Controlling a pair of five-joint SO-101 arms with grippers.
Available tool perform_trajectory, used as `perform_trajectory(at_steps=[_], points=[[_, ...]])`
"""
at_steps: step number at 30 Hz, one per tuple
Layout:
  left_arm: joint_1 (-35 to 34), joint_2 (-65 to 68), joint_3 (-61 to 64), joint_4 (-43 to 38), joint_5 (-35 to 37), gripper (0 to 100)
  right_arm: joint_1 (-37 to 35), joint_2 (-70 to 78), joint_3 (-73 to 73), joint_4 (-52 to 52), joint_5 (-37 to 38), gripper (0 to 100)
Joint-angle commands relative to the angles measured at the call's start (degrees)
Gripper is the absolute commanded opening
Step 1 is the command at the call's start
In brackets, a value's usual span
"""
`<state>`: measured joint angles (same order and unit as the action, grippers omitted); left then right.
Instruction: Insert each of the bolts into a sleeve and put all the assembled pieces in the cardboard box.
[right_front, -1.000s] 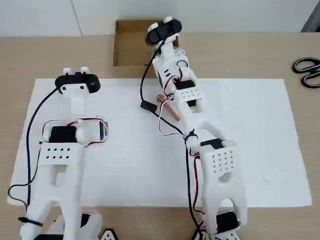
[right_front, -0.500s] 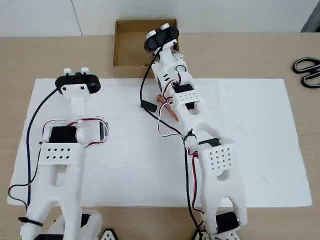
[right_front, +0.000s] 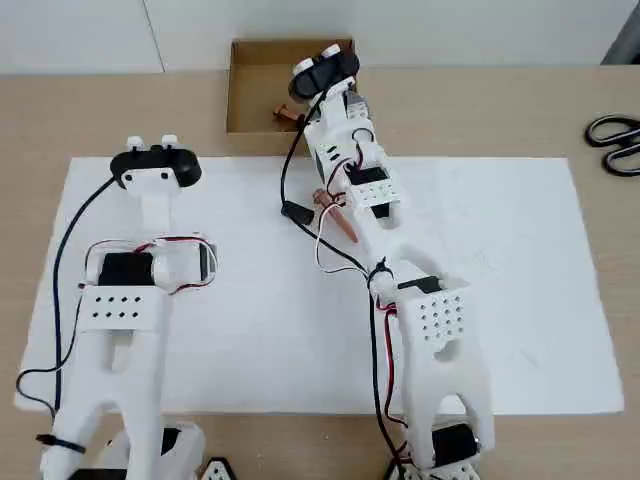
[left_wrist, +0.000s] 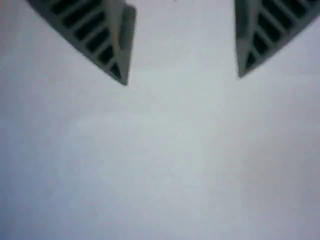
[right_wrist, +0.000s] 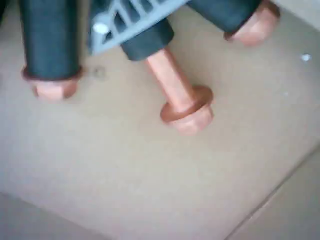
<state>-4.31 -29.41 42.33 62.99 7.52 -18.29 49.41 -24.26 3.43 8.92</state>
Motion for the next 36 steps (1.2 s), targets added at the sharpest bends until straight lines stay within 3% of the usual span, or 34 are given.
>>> perform_trajectory(at_steps=[1,4,7,17,21,27,36], points=[[0.0,-0.4,-0.3,0.0,-0.4,14,0.0,-5.8,-3.2,-1.3,0.2,20.6],[0.1,-0.4,-0.3,0.0,-0.4,14,0.7,-9.1,-3.0,-0.4,0.2,20.6],[0.5,-0.4,-0.3,0.0,-0.5,14,1.7,-13.0,-3.0,6.7,0.2,20.6],[9.4,-0.4,-1.0,-0.4,-4.0,14,3.9,-31.2,-3.0,59.9,0.3,20.6],[9.8,-0.3,-0.7,-2.8,-3.7,14,1.9,-33.8,-3.0,74.2,0.4,20.6],[13.1,0.1,-1.0,-10.9,5.1,13,3.6,-34.3,-3.0,86.3,0.0,20.6],[21.3,13.1,-4.8,-15.1,17.2,13,16.1,-40.5,-2.8,92.2,-3.8,20.6]])
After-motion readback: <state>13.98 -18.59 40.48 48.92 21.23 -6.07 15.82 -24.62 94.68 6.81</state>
